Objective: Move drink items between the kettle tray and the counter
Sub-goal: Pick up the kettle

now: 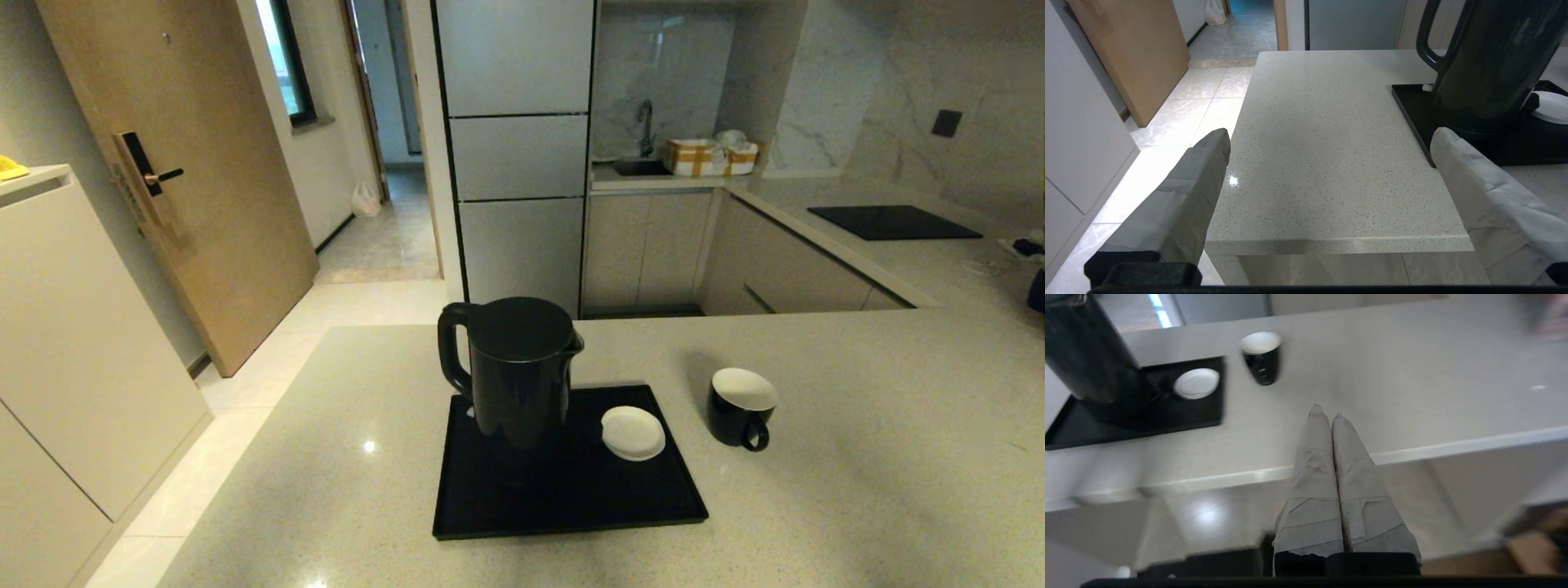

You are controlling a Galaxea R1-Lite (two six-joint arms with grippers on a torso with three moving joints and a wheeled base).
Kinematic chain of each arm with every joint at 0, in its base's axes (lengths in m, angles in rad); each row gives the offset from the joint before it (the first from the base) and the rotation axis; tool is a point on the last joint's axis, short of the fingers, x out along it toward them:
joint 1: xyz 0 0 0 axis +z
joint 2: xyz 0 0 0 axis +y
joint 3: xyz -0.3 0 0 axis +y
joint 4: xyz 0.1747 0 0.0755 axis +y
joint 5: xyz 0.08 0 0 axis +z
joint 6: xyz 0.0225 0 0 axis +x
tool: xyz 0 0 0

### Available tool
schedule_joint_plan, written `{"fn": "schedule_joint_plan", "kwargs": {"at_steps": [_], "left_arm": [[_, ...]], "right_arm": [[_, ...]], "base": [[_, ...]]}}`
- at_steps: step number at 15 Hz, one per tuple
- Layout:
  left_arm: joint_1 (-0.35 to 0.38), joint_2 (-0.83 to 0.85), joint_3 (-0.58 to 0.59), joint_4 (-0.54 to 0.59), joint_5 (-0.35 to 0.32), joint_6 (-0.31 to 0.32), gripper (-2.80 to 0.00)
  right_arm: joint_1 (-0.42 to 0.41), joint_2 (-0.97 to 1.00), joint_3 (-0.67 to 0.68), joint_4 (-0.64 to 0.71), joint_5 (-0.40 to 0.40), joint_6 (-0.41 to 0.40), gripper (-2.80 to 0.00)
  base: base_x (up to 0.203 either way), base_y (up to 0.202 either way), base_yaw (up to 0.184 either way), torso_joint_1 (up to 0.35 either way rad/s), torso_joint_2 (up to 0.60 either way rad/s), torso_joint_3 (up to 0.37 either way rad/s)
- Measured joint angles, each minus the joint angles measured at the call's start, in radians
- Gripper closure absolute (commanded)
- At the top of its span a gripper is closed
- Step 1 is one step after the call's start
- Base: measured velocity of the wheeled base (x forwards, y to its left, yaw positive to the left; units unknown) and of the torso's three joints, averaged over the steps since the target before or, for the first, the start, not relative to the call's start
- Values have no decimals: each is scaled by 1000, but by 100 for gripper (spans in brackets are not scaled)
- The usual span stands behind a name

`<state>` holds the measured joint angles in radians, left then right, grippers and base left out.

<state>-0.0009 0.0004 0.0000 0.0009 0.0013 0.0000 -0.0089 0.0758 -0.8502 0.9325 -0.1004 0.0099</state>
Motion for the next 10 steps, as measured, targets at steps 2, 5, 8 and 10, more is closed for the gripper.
{"fn": "schedule_joint_plan", "kwargs": {"at_steps": [2, 5, 8, 10], "left_arm": [[-1, 0, 0, 0, 0, 0, -280], [0, 0, 0, -1, 0, 0, -280], [0, 0, 0, 0, 0, 0, -280], [0, 0, 0, 0, 0, 0, -280]], "right_arm": [[0, -39, 243, -219, 31, 13, 0], [0, -65, 641, -663, 75, -23, 0], [0, -76, 821, -966, 106, -69, 0], [-1, -77, 842, -923, 109, -52, 0]], "base": [[0, 0, 0, 0, 0, 0], [0, 0, 0, 54, -164, -88], [0, 0, 0, 0, 0, 0], [0, 0, 0, 0, 0, 0]]}}
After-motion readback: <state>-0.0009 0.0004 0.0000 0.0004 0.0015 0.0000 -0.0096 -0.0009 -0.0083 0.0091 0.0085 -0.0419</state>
